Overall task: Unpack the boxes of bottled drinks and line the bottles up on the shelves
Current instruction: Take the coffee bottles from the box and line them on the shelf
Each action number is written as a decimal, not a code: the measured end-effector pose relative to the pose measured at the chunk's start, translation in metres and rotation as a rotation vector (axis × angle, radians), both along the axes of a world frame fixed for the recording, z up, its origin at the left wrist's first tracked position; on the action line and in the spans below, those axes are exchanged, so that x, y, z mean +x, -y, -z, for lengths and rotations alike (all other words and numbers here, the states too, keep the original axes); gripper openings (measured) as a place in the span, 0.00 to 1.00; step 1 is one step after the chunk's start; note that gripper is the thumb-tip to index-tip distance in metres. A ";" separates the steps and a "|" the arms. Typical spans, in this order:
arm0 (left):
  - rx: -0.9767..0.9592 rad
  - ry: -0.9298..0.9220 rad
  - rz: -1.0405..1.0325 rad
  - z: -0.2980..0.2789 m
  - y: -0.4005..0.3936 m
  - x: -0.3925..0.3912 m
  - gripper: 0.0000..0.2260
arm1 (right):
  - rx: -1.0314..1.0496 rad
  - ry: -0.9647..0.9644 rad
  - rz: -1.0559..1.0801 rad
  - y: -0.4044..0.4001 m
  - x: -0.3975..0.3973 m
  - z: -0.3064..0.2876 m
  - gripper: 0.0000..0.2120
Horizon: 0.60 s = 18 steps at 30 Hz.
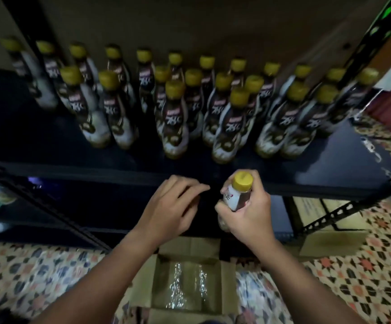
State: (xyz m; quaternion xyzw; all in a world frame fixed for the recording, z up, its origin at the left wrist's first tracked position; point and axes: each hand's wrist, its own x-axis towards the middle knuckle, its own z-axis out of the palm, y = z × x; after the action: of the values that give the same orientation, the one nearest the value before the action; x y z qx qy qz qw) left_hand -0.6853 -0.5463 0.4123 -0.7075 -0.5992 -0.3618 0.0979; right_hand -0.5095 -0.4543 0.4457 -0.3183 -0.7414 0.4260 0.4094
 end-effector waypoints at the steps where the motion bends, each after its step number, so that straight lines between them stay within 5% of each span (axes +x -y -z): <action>1: 0.011 -0.018 0.016 -0.012 -0.010 -0.002 0.16 | 0.033 -0.038 0.024 -0.007 0.000 -0.016 0.19; 10: -0.016 -0.177 0.256 -0.039 -0.068 -0.016 0.07 | 0.099 -0.111 0.235 -0.065 -0.013 -0.064 0.26; 18: -0.004 0.008 0.280 -0.034 -0.071 -0.022 0.05 | 0.132 -0.148 0.191 -0.066 -0.006 -0.040 0.36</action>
State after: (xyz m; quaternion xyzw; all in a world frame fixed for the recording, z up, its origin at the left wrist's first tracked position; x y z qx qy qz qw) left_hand -0.7070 -0.4750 0.4458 -0.7830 -0.4957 -0.3733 0.0427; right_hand -0.5156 -0.3883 0.4856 -0.3277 -0.7019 0.3576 0.5216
